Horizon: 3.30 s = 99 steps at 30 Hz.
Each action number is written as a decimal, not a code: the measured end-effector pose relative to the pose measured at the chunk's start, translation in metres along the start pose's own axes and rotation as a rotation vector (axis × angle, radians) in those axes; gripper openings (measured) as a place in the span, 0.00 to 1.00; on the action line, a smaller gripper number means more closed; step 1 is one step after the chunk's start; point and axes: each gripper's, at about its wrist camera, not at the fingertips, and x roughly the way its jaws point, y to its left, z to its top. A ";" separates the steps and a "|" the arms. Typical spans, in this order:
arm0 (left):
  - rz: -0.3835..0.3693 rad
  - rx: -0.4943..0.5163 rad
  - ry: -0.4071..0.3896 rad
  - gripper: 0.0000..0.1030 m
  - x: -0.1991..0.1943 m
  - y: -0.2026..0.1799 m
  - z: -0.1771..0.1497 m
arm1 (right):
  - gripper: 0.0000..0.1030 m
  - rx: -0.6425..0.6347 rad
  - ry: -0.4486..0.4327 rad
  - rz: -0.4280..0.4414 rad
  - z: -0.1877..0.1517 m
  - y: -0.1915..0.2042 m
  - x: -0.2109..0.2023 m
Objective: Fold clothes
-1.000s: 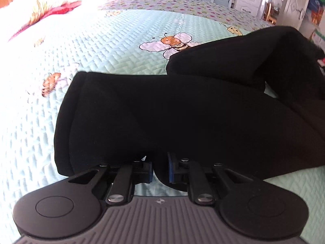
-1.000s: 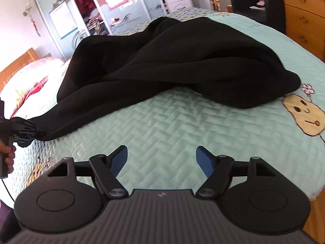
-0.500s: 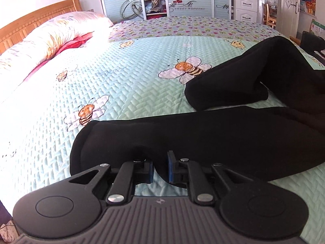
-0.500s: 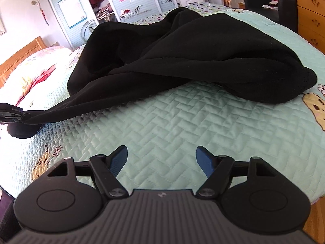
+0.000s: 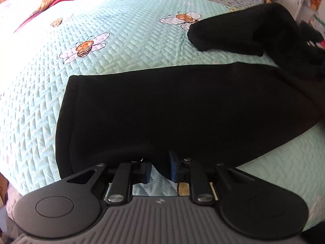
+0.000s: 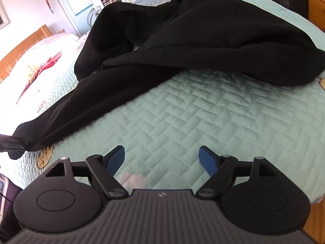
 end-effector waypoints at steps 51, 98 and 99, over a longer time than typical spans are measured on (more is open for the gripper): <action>-0.523 -0.320 -0.160 0.66 0.048 0.036 0.061 | 0.10 -1.270 0.119 -0.055 0.141 0.237 0.205; 0.133 -0.116 -0.249 0.15 0.106 0.023 0.260 | 0.62 0.187 -0.259 0.512 0.034 -0.005 0.116; 0.119 -0.145 -0.169 0.18 0.120 0.035 0.255 | 0.62 0.192 -0.259 0.518 0.035 -0.006 0.117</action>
